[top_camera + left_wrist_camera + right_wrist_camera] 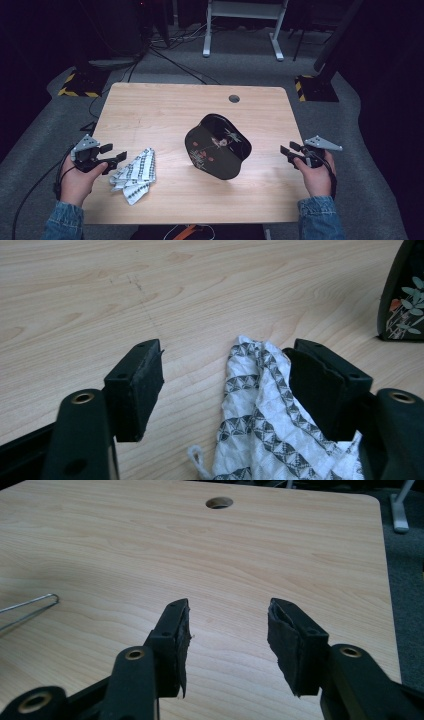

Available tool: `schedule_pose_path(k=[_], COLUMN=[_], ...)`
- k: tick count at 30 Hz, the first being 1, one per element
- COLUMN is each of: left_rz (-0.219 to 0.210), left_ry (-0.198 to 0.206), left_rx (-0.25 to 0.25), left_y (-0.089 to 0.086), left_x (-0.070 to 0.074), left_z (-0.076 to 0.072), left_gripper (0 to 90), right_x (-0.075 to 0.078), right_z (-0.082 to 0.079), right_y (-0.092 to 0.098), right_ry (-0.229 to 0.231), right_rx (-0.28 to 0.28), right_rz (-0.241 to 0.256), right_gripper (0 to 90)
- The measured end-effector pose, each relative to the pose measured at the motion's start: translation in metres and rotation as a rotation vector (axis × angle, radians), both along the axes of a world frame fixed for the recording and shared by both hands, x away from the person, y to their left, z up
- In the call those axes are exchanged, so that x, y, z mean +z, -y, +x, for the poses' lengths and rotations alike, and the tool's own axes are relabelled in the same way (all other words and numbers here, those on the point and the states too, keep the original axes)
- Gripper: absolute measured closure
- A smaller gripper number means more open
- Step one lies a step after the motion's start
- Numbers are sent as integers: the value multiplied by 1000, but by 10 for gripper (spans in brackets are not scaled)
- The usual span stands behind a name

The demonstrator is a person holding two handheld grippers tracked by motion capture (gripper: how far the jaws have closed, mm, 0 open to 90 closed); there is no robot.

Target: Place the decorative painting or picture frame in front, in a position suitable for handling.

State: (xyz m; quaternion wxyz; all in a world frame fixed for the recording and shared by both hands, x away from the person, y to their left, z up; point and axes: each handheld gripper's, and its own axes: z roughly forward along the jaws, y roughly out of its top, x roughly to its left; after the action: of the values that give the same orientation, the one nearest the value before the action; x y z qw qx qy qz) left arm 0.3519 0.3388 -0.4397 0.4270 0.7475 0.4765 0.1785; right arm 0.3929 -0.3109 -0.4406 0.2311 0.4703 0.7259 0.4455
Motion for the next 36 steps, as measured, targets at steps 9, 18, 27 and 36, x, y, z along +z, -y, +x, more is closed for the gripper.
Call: schedule_pose_path(k=[9,18,27,36], left_rz=[-9,-6,-1,19], left_ry=[-1,-19,-33,-54], left_rx=[-26,-40,-54,-69], left_y=[8,13,20,28], left_x=[5,4,1,-4], left_z=[2,3,2,2], left_gripper=[312,300,297,295], right_x=[27,50,56,52], right_z=[-18,-35,-40,-22], right_y=[-25,-54,-88,-115], right_ry=[47,23,1,-23], right_rx=[109,315,464,526], right_rz=[29,53,80,84], right_gripper=[530,561,543,583])
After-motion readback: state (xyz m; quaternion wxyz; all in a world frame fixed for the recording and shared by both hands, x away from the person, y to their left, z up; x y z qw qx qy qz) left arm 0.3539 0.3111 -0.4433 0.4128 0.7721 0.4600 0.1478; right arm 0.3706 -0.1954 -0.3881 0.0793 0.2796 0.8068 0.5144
